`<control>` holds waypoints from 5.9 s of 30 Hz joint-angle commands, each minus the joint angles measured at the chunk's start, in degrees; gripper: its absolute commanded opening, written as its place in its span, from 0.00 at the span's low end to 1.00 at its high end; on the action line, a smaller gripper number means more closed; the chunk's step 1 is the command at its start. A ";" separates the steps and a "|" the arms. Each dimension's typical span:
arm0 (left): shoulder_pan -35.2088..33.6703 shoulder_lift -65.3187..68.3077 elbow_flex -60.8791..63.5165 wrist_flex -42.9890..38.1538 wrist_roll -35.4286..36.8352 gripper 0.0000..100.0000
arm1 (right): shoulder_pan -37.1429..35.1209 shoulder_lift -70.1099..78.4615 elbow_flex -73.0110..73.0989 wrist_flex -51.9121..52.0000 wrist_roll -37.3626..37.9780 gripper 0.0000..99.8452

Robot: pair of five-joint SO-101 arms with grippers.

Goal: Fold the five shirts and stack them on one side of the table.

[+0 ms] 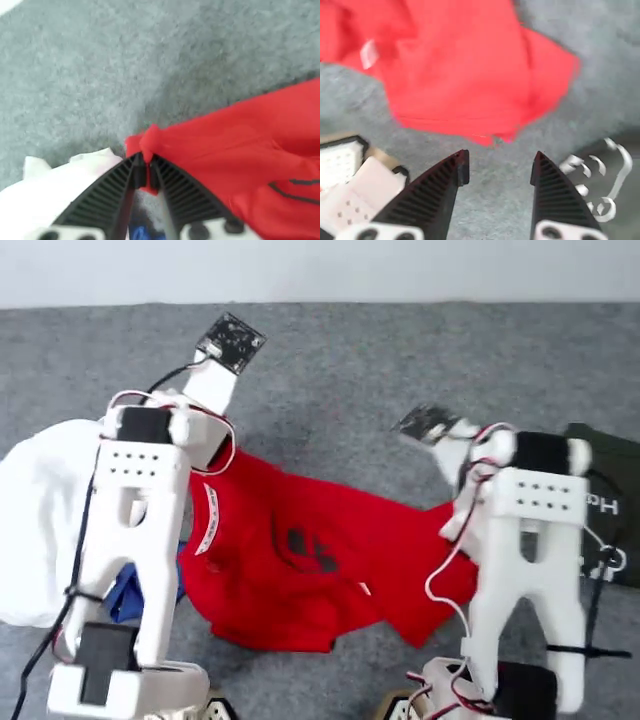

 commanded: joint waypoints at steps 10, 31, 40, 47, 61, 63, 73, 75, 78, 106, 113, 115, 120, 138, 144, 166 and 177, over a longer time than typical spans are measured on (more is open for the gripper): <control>-5.98 10.02 -0.40 -9.49 0.09 0.01 | -18.86 -0.48 12.22 2.51 -2.29 0.21; -5.63 10.46 -1.71 -10.02 0.09 0.01 | -33.10 -0.13 33.93 -15.25 -8.53 0.21; -5.54 10.46 -1.71 -9.85 0.18 0.01 | -33.54 0.31 42.73 -30.90 -12.40 0.21; -5.63 10.46 -1.71 -9.85 0.18 0.01 | -33.27 0.31 47.30 -36.26 -13.54 0.17; -5.63 10.37 -4.79 -8.00 0.18 0.01 | -33.01 -0.40 43.34 -31.78 -13.27 0.01; -5.54 10.37 -7.16 -5.71 0.09 0.01 | -31.43 -0.40 38.77 -27.38 -13.19 0.01; -0.88 10.37 -21.58 7.65 0.00 0.01 | -16.22 0.22 7.47 -8.22 -3.08 0.01; -0.62 10.73 -23.34 7.38 0.00 0.01 | -13.76 0.31 2.99 -8.48 -1.14 0.01; -0.62 11.08 -25.10 4.40 0.09 0.01 | -10.07 0.40 -0.53 -12.70 3.08 0.01; -0.79 17.41 -25.27 -35.16 -0.44 0.01 | 0.75 31.43 -36.22 -65.01 14.42 0.01; -0.53 23.12 -33.54 -37.89 -5.10 0.01 | 1.89 39.60 -48.88 -65.01 14.42 0.01; -0.79 25.85 -38.29 -37.80 -5.10 0.01 | 2.07 41.27 -50.90 -65.01 14.42 0.01; -0.53 32.88 -49.54 -37.54 -5.10 0.01 | 2.86 43.74 -52.13 -66.15 14.42 0.01; 3.08 49.85 -77.85 -29.10 -5.19 0.01 | 6.64 50.77 -52.22 -75.91 17.76 0.01; 4.66 53.45 -82.07 -29.10 -5.19 0.01 | 9.36 50.42 -52.31 -76.18 17.76 0.01; 4.66 53.98 -91.12 9.05 -10.55 0.01 | 7.43 48.75 -52.31 -52.09 19.43 0.01; 5.01 53.36 -91.30 29.89 -10.02 0.01 | 7.25 44.53 -52.22 -26.68 19.25 0.01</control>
